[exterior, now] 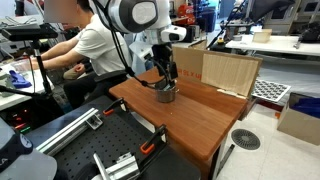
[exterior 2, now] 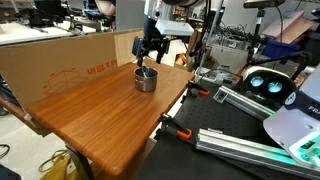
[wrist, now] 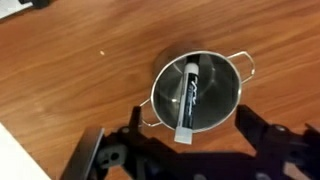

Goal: Pick up the marker in the little silver pot and put it on the table-top.

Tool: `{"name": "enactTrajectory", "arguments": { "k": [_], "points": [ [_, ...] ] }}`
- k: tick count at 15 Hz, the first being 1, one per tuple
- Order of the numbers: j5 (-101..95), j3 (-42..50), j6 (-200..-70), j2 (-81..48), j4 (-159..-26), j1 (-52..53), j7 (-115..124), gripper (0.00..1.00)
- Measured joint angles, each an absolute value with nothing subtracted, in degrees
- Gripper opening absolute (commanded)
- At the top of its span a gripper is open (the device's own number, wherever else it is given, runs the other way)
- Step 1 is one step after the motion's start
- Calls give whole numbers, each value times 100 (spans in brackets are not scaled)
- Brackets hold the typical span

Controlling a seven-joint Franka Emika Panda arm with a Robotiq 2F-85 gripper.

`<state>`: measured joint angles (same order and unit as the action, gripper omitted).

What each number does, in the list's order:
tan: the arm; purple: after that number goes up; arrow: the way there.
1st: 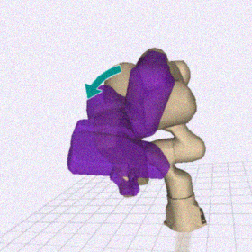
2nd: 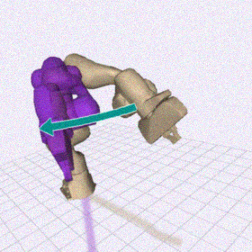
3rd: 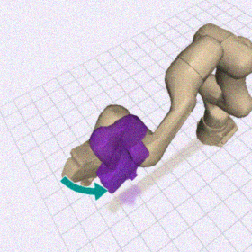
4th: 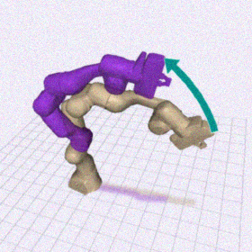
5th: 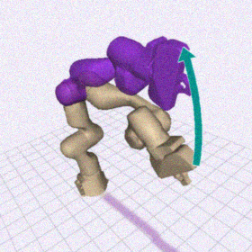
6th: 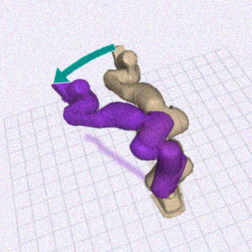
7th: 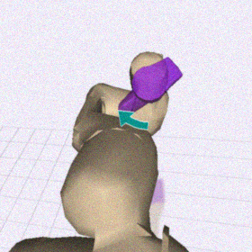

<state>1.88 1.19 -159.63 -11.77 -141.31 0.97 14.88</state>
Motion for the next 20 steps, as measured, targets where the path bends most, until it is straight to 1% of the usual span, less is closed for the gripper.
{"name": "enactTrajectory", "arguments": {
  "k": [4, 5, 7, 8, 9, 10, 12, 13, 17, 18, 19, 20],
  "points": [
    [-192, 311, -15981, -1422, -13918, 240, 1902, 100],
    [-260, 354, -15981, -1475, -13865, 278, 1992, 98],
    [-398, 467, -15981, -1587, -13757, 380, 2183, 73],
    [-466, 526, -15981, -1645, -13704, 435, 2282, 69],
    [-534, 591, -15981, -1703, -13654, 496, 2368, 62],
    [-568, 640, -15981, -1754, -13614, 548, 2429, 52],
    [-633, 730, -15981, -1829, -13543, 661, 2532, 39],
    [-649, 756, -15981, -1837, -13517, 711, 2565, 31],
    [-760, 911, -15974, -1839, -13482, 803, 2611, 3],
    [-767, 927, -15975, -1838, -13468, 805, 2630, 6],
    [-768, 928, -15974, -1838, -13455, 809, 2648, 4],
    [-767, 928, -15973, -1832, -13439, 819, 2665, 5]
  ]
}}
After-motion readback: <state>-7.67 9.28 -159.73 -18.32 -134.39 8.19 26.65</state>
